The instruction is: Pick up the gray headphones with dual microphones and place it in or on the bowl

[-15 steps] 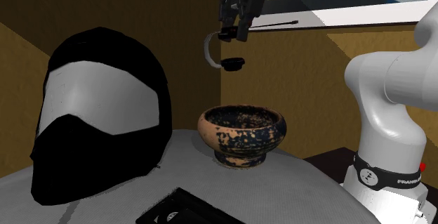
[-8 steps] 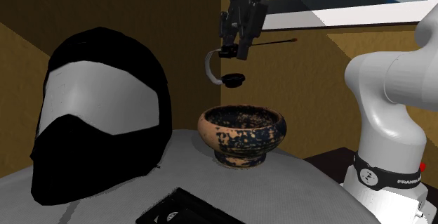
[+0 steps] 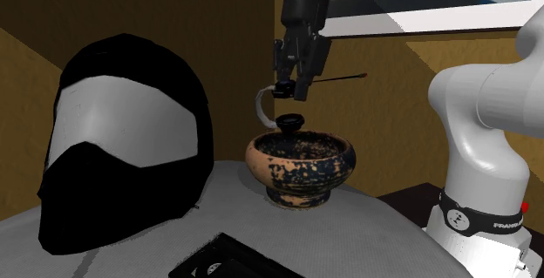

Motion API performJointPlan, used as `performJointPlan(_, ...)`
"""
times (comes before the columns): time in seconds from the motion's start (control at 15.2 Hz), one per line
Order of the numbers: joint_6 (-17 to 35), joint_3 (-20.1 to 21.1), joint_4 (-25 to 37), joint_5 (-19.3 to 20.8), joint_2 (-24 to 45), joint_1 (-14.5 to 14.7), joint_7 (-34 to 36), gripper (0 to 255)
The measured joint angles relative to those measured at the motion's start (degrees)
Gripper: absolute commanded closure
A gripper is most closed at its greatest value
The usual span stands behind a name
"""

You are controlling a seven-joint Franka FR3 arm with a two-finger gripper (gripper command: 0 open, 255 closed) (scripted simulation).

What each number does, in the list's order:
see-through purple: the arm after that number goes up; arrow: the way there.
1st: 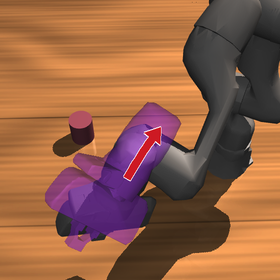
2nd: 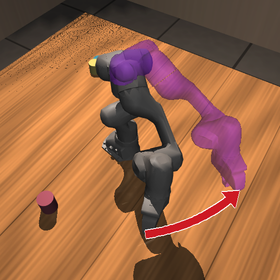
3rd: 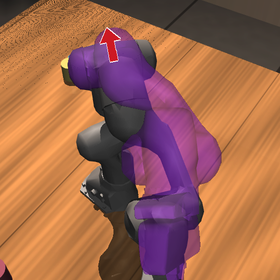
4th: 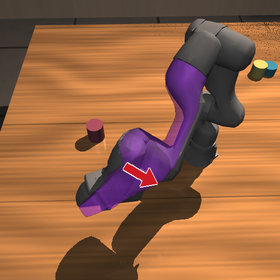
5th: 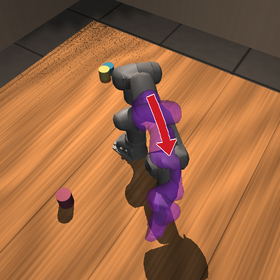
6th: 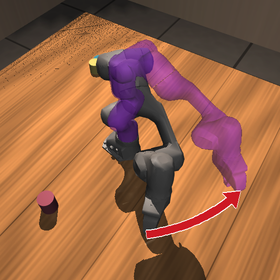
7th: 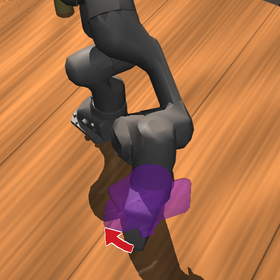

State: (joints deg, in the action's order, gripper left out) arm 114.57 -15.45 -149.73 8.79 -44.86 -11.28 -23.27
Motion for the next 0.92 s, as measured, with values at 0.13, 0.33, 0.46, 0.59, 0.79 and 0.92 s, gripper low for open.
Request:
performJointPlan(0.13, 0.8, -0.2, -0.5, 0.1, 0.3, 0.0, 0.0, 255)
performJointPlan(0.33, 1.1, -0.2, -0.7, 0.2, 0.3, -0.1, -0.1, 255)
performJointPlan(0.46, 1.1, -0.2, -0.8, 0.2, 0.3, -0.1, -0.1, 255)
performJointPlan(0.59, 1.1, -0.3, -0.8, 0.2, 0.3, -0.1, -0.1, 0)
performJointPlan(0.79, 1.1, -0.3, -0.8, 0.2, 0.3, -0.1, -0.1, 0)
performJointPlan(0.92, 1.1, -0.3, -0.8, 0.2, 0.3, -0.1, -0.1, 0)
